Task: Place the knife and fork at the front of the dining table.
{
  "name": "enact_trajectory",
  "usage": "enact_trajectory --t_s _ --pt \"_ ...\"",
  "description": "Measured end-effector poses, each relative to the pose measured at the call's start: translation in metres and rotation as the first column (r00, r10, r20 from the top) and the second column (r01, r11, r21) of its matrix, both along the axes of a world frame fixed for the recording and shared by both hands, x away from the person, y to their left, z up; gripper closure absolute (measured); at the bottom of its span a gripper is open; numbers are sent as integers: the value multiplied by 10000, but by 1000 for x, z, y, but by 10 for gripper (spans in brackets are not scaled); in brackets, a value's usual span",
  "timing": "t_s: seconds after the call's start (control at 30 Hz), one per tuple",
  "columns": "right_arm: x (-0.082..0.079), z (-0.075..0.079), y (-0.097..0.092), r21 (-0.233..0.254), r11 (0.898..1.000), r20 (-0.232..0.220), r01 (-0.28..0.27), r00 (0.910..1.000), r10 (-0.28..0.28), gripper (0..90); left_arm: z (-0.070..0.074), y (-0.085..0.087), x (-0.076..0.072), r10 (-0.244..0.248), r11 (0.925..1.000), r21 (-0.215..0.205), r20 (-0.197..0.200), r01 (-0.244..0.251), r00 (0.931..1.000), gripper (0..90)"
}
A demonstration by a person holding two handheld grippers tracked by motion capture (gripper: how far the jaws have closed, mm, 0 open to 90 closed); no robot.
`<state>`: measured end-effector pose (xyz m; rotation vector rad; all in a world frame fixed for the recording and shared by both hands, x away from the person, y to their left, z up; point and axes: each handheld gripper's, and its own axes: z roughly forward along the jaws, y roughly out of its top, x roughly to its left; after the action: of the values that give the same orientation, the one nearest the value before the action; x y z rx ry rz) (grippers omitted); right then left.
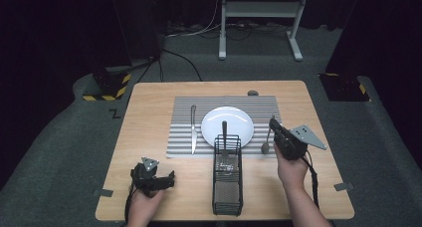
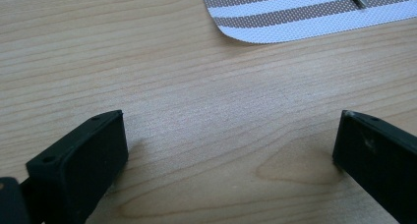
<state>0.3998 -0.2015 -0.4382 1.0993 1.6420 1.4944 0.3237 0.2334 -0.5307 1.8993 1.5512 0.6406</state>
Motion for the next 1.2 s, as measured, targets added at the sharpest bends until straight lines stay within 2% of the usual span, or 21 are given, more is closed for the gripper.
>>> enact_trajectory --t_s 0.17,0.5,0.6,1.0,1.2 --pt "9 -7 3 -188 9998 -160 -102 9998 99 884 0 0 0 2 10000 1 0 -2 10000 1" --pt "27 -15 5 37 9998 -344 -183 9992 184 884 0 0 0 27 10000 16 9 -27 10000 3" --pt "33 -17 6 239 9997 -423 -109 9990 119 884 0 0 0 27 10000 16 21 -27 10000 3" --pt "60 -21 14 114 9998 -831 -166 9964 175 881 0 -1 -1 0 10000 -5 19 0 10000 3" --pt "75 -30 12 453 9990 -1040 -25 9946 72 879 0 -1 -1 -4 10000 -13 13 4 10000 2"
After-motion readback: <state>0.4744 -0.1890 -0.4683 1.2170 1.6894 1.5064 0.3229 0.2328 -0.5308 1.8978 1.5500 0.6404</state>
